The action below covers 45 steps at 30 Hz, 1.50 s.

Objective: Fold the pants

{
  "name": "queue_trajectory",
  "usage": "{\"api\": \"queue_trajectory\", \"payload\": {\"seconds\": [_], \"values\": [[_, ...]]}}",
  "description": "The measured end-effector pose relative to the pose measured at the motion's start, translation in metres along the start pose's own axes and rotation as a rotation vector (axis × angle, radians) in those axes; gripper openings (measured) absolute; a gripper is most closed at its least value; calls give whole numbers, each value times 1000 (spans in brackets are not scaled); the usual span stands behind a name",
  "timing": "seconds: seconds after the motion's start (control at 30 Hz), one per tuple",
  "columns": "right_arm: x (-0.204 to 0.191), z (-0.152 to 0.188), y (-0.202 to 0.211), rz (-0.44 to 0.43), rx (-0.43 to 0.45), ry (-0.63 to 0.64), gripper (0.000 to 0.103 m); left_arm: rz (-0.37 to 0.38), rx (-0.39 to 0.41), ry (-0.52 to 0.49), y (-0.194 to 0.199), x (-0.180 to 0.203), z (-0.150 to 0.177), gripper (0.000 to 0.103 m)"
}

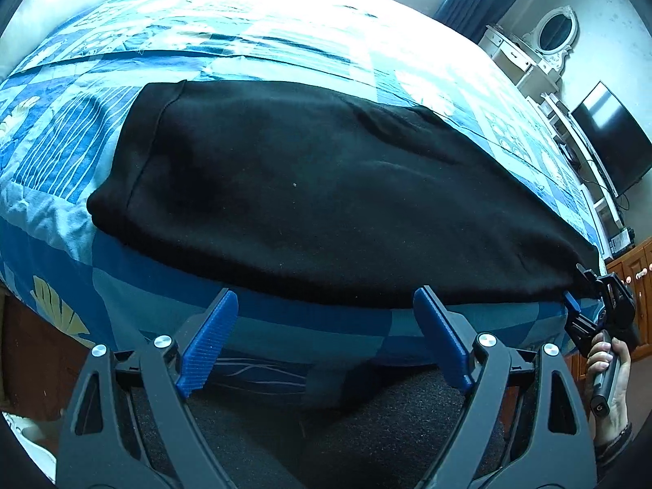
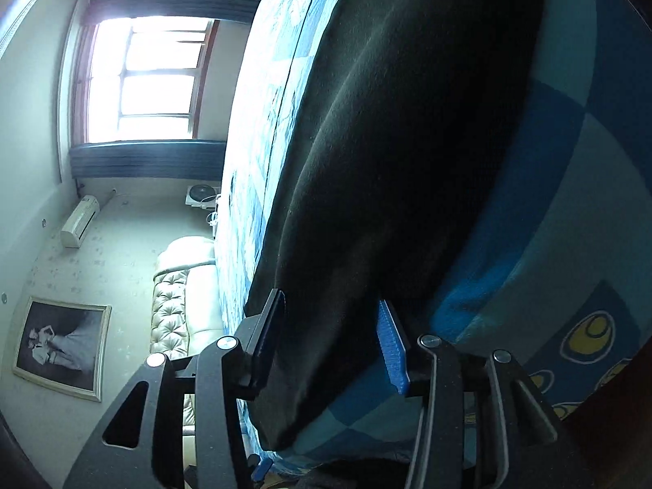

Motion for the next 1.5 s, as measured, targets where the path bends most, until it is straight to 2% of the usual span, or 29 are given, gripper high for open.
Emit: {"api": "queue_trajectory", "payload": {"seconds": [0.07, 0.1, 0.17, 0.2, 0.33, 0.47, 0.6, 0.67, 0.73, 0.83, 0.9, 0.93, 1.1, 1.2, 1.27, 1.3, 1.37, 1.43, 1.5], "values": [[0, 2, -1, 12, 7, 9, 44, 6, -12, 26, -1, -4, 0, 88], [-1, 2, 2, 17, 10, 13, 39, 9, -18, 41, -2, -5, 0, 88], [-2, 7, 3, 32, -8, 31, 11, 14, -23, 64, -3, -8, 0, 88], [-3, 12, 3, 38, -18, 37, 9, 16, -22, 71, -3, -8, 0, 88], [-5, 31, 3, 87, -63, 93, 7, 12, -15, 54, -3, -7, 0, 88], [-2, 34, 0, 60, -61, 78, 7, 8, -13, 29, -4, -2, 2, 88], [-3, 38, 0, 0, -55, 23, 15, 12, -20, 28, -5, -2, 3, 88], [-7, 43, -6, -22, -67, 23, 26, 12, -22, 28, -6, -2, 3, 88], [-16, 50, -17, -20, -85, 51, 28, 10, -24, 31, -8, -3, 2, 88], [-29, 60, -33, 15, -116, 131, 28, 13, -26, 34, -8, -3, 3, 88], [-33, 67, -37, 57, -160, 187, 14, 12, -23, 31, -8, -3, 3, 88], [-33, 71, -40, 69, -178, 203, 10, 10, -21, 28, -8, -3, 2, 88], [-35, 82, -41, 58, -237, 238, 10, -12, 13, 2, -3, -4, -2, 88], [-48, 91, -33, 44, -310, 310, 12, -27, 31, -9, -1, -7, -7, 88], [-63, 85, -18, 26, -302, 409, 17, -34, 38, -4, -1, -11, -9, 88], [-71, 76, -8, 14, -282, 457, 29, -39, 39, 1, -1, -14, -10, 88], [-82, 44, 19, -9, -213, 521, 50, -44, 40, 14, -2, -20, -12, 88], [-80, -3, 49, -8, -127, 533, 56, -50, 44, 25, -2, -26, -15, 88], [-66, -58, 84, 15, -40, 520, 56, -59, 55, 39, -1, -34, -18, 88]]}}
Point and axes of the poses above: each gripper's, at about its wrist camera, not at the fingertips, and y roughly against the way its jaws point, x to its right, z to its underside, the point moved 9 cm from there along -y, roughly the way its jaws point, and after that the axes turned 8 degrees about y, right-handed, at the moved point
